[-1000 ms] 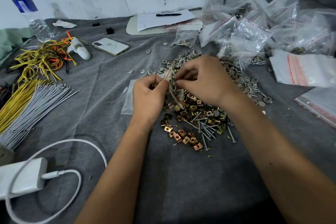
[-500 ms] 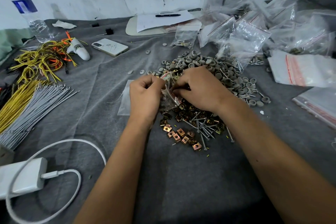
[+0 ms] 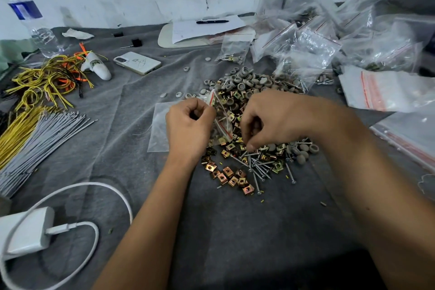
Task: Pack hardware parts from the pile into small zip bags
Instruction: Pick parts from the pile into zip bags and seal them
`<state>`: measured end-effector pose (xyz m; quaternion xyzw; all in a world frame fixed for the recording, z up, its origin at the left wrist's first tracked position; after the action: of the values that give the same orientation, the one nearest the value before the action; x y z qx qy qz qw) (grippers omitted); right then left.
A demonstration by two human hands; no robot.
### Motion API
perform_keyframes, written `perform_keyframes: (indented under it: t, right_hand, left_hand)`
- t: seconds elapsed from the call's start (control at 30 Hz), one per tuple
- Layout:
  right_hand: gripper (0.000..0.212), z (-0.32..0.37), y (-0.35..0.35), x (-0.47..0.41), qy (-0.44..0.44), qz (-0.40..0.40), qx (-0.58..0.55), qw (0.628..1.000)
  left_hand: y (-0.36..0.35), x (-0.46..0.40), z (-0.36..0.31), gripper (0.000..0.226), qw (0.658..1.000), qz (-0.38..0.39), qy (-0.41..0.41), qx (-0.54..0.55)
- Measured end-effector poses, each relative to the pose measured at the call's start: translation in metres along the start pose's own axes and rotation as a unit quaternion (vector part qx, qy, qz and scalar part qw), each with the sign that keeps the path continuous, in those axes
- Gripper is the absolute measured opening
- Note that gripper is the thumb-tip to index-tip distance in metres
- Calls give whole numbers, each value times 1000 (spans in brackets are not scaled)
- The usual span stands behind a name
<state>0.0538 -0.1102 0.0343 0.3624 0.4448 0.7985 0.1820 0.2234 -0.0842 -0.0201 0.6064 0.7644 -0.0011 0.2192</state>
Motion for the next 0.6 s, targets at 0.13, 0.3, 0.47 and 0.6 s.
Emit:
perform_keyframes:
  t: [0.13, 0.3, 0.47, 0.6]
  right_hand:
    - [15, 14, -9, -4, 3, 5, 32, 999]
    - [12, 16, -16, -7, -25, 21, 56, 998]
    - [8, 11, -19, -6, -31, 35, 36, 998]
    - [7, 9, -22, -8, -31, 41, 39, 998]
  left_hand:
    - [1, -1, 1, 24, 1000, 2, 12, 16]
    - [5, -1, 2, 29, 999, -8, 10, 33]
    - [6, -2, 3, 28, 999, -10, 16, 37]
    - [6, -2, 3, 29, 1000, -8, 7, 27]
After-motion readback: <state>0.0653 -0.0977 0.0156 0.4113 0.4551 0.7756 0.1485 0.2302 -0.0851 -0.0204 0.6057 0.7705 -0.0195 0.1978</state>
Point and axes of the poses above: each hand's wrist, its own x-axis away from the middle knuckle, its own y-axis out of the back of the hand, z = x × y, the point moved 4 cm from there along -x, towards the middle knuckle, and after that the axes turned 12 degrees about z, right-handed, at the moved point
